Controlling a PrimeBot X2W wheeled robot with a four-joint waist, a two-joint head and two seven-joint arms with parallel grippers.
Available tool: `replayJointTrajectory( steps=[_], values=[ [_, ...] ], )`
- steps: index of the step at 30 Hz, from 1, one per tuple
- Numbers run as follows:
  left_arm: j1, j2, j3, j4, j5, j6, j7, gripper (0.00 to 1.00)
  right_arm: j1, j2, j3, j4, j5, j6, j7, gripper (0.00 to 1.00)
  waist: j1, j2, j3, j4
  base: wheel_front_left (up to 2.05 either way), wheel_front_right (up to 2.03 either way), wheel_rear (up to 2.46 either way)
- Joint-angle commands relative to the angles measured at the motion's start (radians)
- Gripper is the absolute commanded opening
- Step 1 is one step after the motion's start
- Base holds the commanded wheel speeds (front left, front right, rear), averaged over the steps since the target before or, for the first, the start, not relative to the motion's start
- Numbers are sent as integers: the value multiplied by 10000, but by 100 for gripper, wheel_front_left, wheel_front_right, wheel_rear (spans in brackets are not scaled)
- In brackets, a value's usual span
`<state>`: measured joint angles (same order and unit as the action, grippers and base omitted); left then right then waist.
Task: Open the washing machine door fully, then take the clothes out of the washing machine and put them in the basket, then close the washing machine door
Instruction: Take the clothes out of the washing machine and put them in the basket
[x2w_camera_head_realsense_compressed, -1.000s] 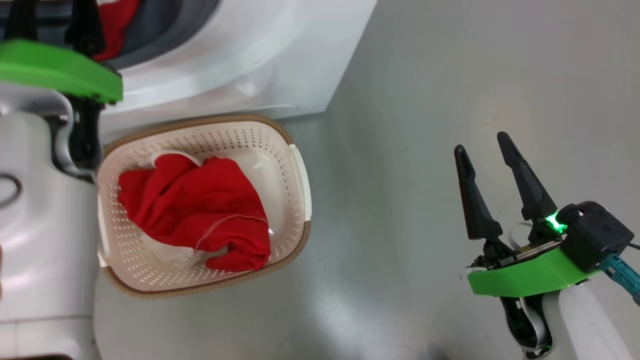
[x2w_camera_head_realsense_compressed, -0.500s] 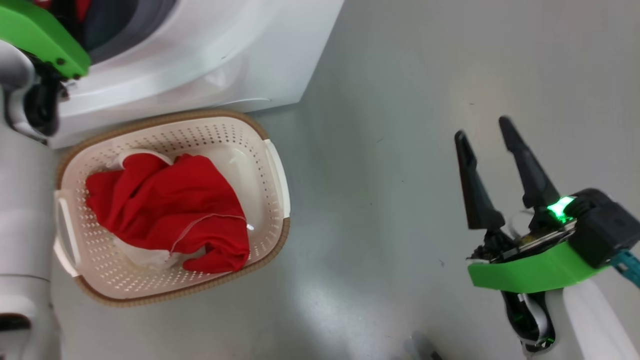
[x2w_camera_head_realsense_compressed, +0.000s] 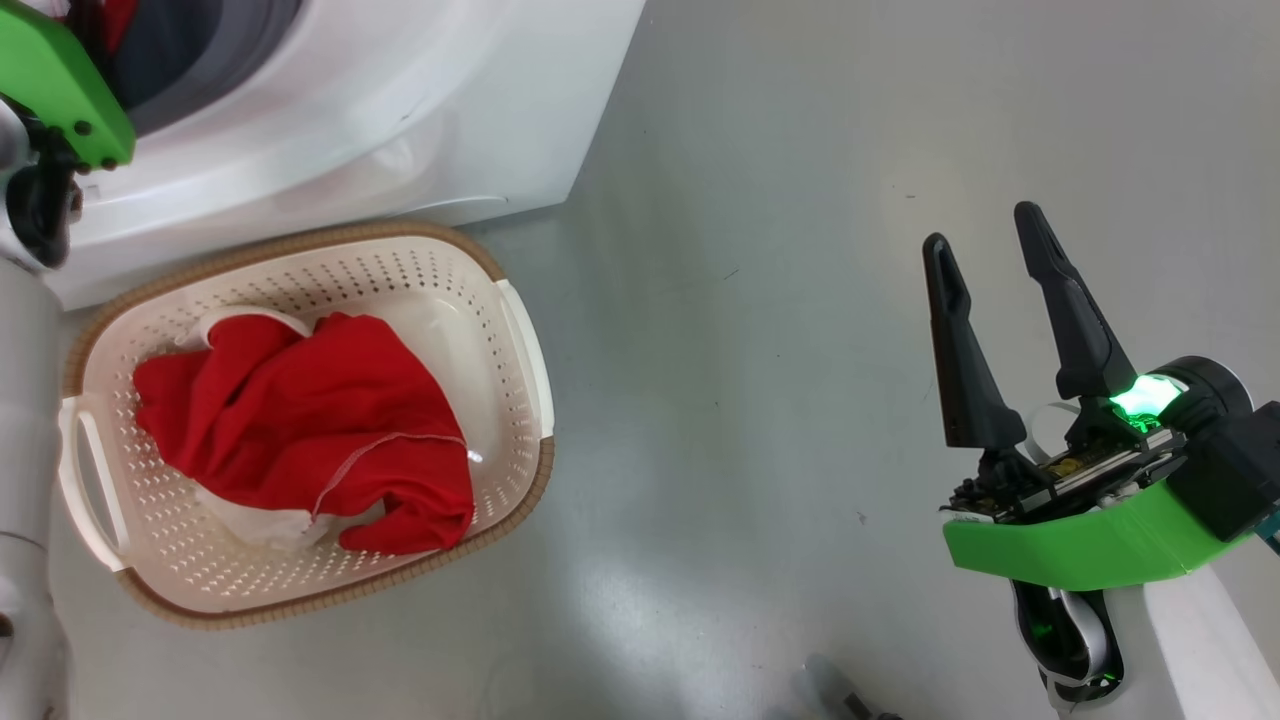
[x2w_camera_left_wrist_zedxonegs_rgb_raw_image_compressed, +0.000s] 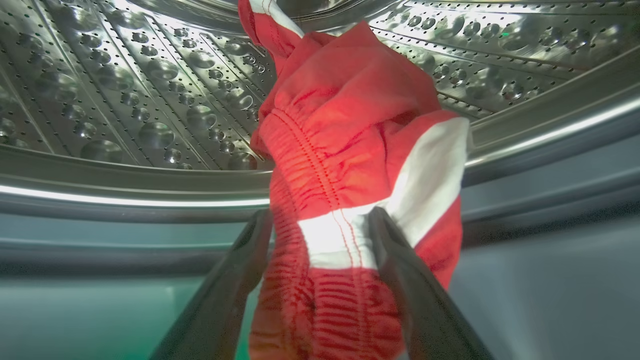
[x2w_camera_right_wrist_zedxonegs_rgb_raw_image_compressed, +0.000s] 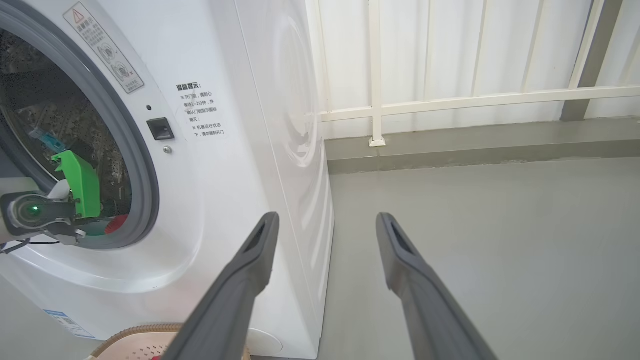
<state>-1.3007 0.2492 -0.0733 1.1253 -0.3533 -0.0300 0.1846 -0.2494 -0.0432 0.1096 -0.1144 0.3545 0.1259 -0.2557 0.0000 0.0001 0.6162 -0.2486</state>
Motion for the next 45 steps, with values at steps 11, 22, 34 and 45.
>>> replayJointTrajectory(
  steps=[11,22,34,45],
  values=[
    [-164,435,-161,134,104,-73,-612,0,82,-70,313,-140,126,48,-61,100,0,-1,-45,143,0,0,0],
    [156,199,-270,-240,-69,-492,-2325,0,124,-70,287,-15,105,48,-61,100,0,-1,-291,438,0,0,0],
    [1598,41,-257,-1363,-143,-583,-4353,0,352,-70,98,64,-6,48,-61,100,0,-1,-953,902,0,0,0],
    [4077,-343,146,-4072,66,-408,-4460,0,637,-70,-155,126,-235,48,-61,100,0,-1,-1996,1363,0,0,0]
  ],
)
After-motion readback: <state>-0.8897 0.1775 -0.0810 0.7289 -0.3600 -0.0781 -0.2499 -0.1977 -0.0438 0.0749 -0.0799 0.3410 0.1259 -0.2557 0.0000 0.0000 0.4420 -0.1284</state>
